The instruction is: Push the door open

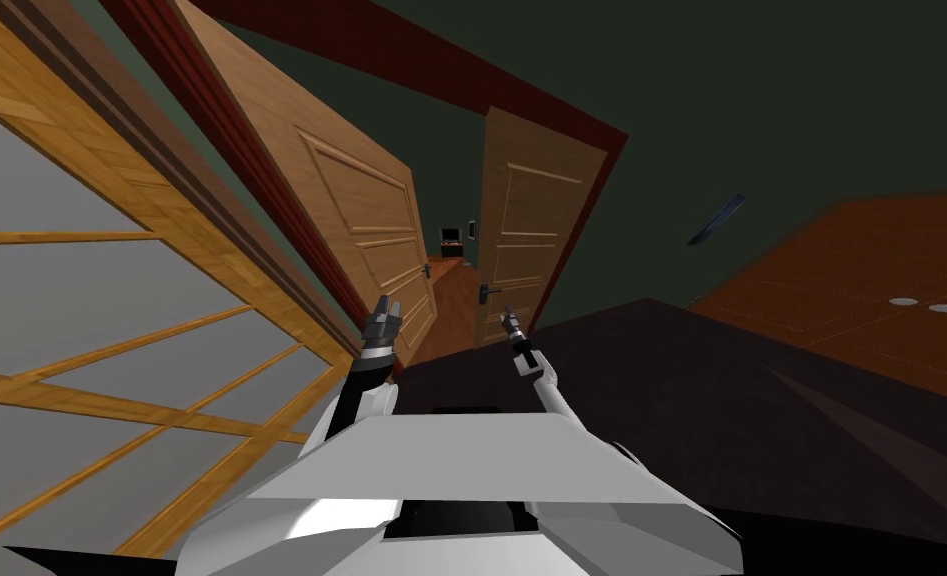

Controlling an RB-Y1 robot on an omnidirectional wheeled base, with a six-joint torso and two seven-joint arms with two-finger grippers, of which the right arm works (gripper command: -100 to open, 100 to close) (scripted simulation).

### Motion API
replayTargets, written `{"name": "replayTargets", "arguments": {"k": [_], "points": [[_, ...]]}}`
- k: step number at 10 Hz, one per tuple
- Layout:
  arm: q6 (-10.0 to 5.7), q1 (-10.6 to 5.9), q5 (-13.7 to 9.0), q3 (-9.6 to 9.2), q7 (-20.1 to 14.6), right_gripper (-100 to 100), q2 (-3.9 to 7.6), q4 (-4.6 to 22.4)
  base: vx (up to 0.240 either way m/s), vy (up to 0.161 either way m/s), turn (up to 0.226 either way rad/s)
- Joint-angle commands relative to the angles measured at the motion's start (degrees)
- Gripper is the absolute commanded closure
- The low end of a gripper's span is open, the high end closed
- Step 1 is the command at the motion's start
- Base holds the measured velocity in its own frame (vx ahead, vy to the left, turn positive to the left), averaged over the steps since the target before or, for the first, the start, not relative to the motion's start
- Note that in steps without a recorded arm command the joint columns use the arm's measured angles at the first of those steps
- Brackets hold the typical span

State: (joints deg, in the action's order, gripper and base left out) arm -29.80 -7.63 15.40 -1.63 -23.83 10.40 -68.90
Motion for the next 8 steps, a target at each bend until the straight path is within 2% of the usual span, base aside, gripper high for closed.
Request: {"name": "replayTargets", "arguments": {"k": [1,2,4,5,6,7,8], "points": [[-0.43,-1.69,0.4,0.12,-0.8,-100,0.33,2.9,0.053,-0.018,0.019],[-0.43,-1.69,0.4,0.12,-0.8,-100,0.33,3.4,0.046,-0.014,0.014],[-0.62,-4.44,1.1,0.19,-2.2,-100,0.93,7.2,0.058,-0.023,0.026],[-0.62,-4.44,1.1,0.19,-2.2,-100,0.93,8.2,0.056,-0.018,0.015],[-0.71,-5.70,1.5,0.22,-2.8,-100,1.20,10.1,0.058,-0.018,0.016],[-0.71,-5.70,1.5,0.22,-2.8,-100,1.20,10.4,0.053,-0.012,0.011],[-0.80,-6.97,1.8,0.26,-3.5,-100,1.47,12.6,0.059,-0.016,0.017]]}}
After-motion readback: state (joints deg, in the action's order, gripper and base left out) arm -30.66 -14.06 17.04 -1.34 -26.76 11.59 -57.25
